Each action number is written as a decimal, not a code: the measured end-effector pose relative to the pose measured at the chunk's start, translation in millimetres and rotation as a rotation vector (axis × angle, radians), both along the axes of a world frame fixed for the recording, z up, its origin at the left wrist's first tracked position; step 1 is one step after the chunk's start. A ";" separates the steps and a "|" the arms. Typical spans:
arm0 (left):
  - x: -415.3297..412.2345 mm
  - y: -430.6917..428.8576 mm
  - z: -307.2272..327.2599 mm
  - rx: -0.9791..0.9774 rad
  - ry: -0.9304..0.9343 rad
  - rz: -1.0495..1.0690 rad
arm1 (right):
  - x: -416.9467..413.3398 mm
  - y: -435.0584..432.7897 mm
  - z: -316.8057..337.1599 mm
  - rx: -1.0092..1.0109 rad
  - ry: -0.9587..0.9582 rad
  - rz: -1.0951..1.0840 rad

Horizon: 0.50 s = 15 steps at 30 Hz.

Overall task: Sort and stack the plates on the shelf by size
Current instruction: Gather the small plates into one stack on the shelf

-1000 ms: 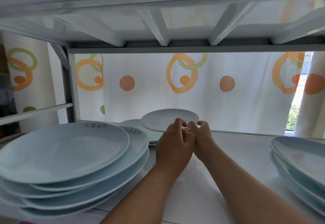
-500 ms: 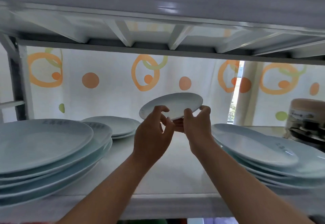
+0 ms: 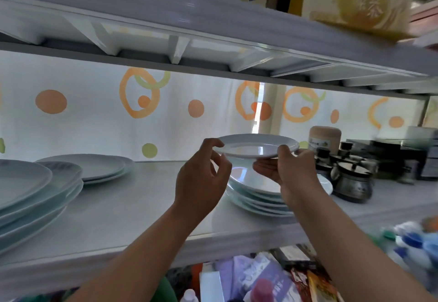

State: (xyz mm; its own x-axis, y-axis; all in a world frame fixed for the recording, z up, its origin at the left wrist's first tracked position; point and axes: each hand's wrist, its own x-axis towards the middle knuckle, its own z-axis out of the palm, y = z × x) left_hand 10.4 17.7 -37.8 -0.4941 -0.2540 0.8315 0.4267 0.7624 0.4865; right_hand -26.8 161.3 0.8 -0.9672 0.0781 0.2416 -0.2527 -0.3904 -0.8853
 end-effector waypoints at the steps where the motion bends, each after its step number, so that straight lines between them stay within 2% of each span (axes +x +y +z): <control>1: -0.3 4.4 -0.7 0.003 -0.011 -0.012 | 0.5 7.8 -1.0 0.000 -0.001 -0.010; 15: -0.2 39.8 -6.3 -0.019 -0.087 -0.077 | 10.7 57.0 -26.1 0.067 -0.123 -0.029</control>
